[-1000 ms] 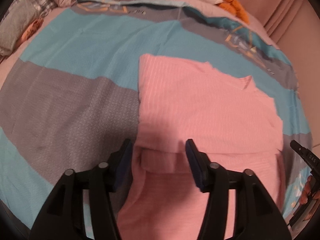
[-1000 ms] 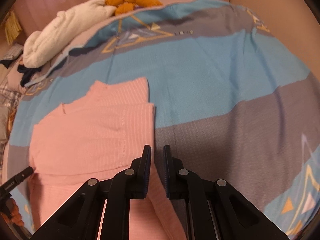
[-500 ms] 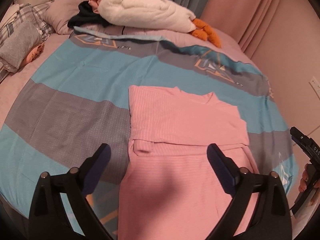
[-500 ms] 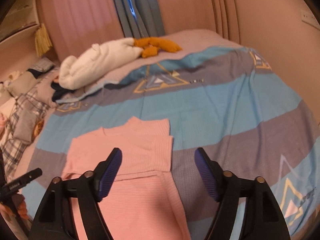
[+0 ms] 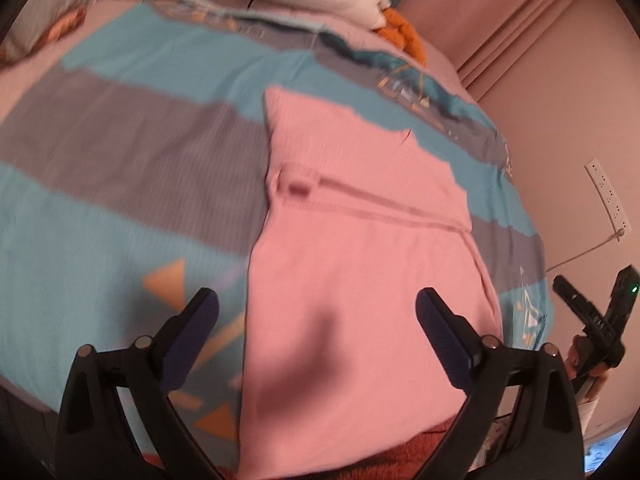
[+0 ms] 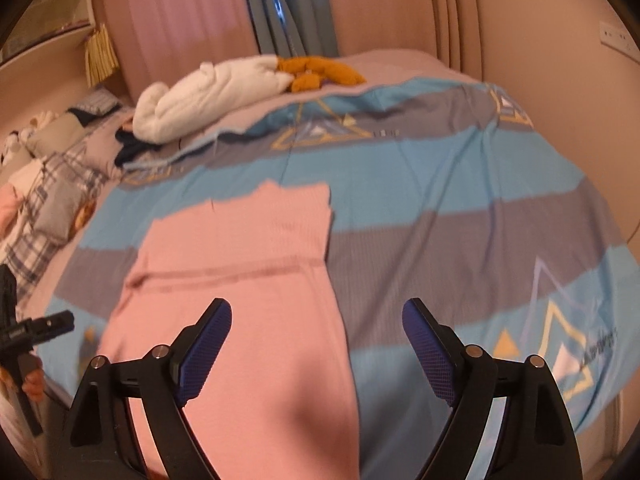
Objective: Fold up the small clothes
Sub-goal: 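Move the left gripper to the shirt's hem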
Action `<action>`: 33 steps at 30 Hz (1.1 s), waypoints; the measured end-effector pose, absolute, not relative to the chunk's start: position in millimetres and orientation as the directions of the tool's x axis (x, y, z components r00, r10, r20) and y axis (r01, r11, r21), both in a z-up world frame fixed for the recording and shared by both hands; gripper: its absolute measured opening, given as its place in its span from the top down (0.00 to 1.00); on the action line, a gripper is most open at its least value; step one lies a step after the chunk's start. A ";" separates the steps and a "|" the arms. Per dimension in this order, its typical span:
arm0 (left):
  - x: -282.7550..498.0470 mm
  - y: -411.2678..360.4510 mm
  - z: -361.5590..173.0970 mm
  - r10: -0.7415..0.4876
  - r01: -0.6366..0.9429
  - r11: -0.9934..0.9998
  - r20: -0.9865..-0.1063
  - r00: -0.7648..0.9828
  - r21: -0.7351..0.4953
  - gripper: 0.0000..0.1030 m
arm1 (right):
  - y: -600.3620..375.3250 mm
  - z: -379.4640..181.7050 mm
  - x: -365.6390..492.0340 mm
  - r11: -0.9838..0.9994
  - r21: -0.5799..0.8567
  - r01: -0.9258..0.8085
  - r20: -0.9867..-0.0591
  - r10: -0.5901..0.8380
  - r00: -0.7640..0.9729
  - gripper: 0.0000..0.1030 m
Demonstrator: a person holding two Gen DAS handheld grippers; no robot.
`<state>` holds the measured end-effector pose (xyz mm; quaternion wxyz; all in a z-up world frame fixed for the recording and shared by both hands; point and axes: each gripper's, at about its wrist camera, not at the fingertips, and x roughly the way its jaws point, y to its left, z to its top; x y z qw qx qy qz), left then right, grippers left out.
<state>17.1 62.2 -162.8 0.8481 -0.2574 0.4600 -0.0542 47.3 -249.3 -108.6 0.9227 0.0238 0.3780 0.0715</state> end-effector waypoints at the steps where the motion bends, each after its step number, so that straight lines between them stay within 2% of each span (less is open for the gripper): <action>1: 14.8 63.0 -167.0 -0.339 -0.150 0.856 -0.757 0.559 -0.494 0.10 | -251.3 -116.2 44.3 0.989 0.107 -0.104 -0.711 0.150 0.687 0.16; 7: -4.3 63.8 -190.1 -0.386 -0.188 0.828 -0.780 0.492 -0.529 0.25 | -261.9 -147.5 22.5 0.986 0.162 -0.048 -0.780 0.157 0.605 0.16; 11: -15.6 59.7 -198.5 -0.415 -0.184 0.825 -0.794 0.444 -0.535 0.28 | -269.8 -153.3 5.4 0.979 0.205 -0.021 -0.788 0.178 0.589 0.16; 16: -27.9 52.5 -211.9 -0.456 -0.179 0.820 -0.810 0.369 -0.543 0.35 | -276.2 -167.1 -13.1 0.974 0.225 0.016 -0.822 0.181 0.540 0.25; 21: -36.3 48.7 -215.8 -0.498 -0.168 0.801 -0.796 0.344 -0.574 0.40 | -280.0 -186.0 -26.5 0.966 0.255 0.046 -0.855 0.203 0.477 0.43; 25: -44.4 49.7 -220.3 -0.529 -0.190 0.770 -0.776 0.343 -0.609 0.43 | -281.3 -200.0 -36.1 0.963 0.262 0.069 -0.874 0.206 0.440 0.48; 33: -54.6 37.9 -222.2 -0.496 -0.123 0.820 -0.802 0.334 -0.559 0.44 | -285.9 -222.3 -43.6 0.954 0.282 0.101 -0.900 0.226 0.373 0.53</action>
